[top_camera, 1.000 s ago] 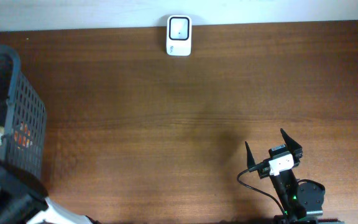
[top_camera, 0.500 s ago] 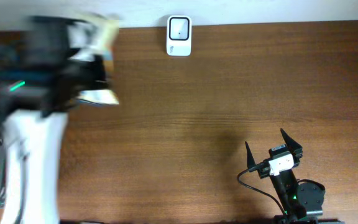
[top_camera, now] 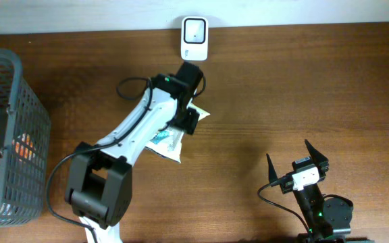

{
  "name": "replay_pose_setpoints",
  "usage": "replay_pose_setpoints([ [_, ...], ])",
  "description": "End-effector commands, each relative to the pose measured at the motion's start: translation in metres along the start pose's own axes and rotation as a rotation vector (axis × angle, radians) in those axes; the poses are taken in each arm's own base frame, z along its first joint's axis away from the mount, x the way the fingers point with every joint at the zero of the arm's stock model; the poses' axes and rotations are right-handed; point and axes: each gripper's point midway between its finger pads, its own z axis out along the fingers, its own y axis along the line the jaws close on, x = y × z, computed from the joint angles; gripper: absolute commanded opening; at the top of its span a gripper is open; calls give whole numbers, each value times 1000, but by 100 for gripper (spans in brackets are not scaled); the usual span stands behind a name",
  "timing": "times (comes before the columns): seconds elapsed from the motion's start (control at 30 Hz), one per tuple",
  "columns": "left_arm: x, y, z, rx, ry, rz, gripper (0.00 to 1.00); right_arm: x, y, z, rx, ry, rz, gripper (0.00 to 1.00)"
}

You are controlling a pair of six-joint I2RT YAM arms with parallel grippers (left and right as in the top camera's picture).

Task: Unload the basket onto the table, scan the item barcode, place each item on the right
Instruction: 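Lift the white snack bag out and drop it on the table center, then take a small orange bottle from the basket and place it beside the bag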

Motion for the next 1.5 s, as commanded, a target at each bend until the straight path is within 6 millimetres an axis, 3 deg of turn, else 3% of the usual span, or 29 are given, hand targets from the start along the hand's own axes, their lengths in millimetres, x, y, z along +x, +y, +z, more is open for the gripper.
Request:
replay_pose_setpoints([
  [0.0, -60, 27, -116, 13, -293, -81, 89, 2, 3, 0, -9, -1, 10, 99],
  [0.03, -69, 47, -154, 3, -377, -146, 99, 2, 3, 0, -9, -1, 11, 99],
  [0.1, -71, 104, -224, -46, -530, -321, 99, 2, 3, 0, -9, -1, 11, 99],
  [0.13, -58, 145, -256, -91, -592, -460, 99, 2, 3, 0, -9, -1, 11, 99],
  [0.2, -23, 208, -284, -147, -635, -698, 99, 2, 3, 0, -9, -1, 10, 99],
  [0.3, 63, 309, -288, -277, -579, -1080, 99, 2, 3, 0, -9, -1, 11, 99],
  [0.4, 121, 361, -268, -364, -483, -1260, 99, 2, 3, 0, -9, -1, 10, 99],
  [0.47, 151, 387, -242, -364, -423, -1362, 99, 2, 3, 0, -9, -1, 11, 99],
  [0.53, 166, 402, -214, -371, -370, -1395, 99, 2, 3, 0, -9, -1, 11, 99],
  [0.57, 171, 407, -191, -366, -332, -1388, 99, 2, 3, 0, -9, -1, 10, 99],
  [0.67, 173, 415, -131, -279, -300, -1302, 100, 2, 3, 0, -9, -1, 10, 98],
  [0.73, 182, 418, -104, -249, -277, -1259, 98, 2, 3, 0, -9, -1, 11, 99],
  [0.8, 203, 423, -76, -250, -224, -1273, 93, 2, 3, 0, -9, -1, 11, 99],
  [0.87, 209, 426, -61, -247, -201, -1258, 91, 2, 3, 0, -9, -1, 10, 99],
  [1.03, 200, 427, -20, -169, -151, -1129, 90, 2, 3, 0, -9, -1, 10, 99],
  [1.2, 202, 419, 35, -77, -58, -1061, 70, 2, 3, 0, -9, -1, 11, 99],
  [1.3, 204, 413, 55, -45, -16, -1045, 67, 2, 3, 0, -9, -1, 10, 99],
  [1.47, 208, 407, 66, -25, 18, -1047, 66, 2, 3, 0, -9, -1, 11, 99],
])
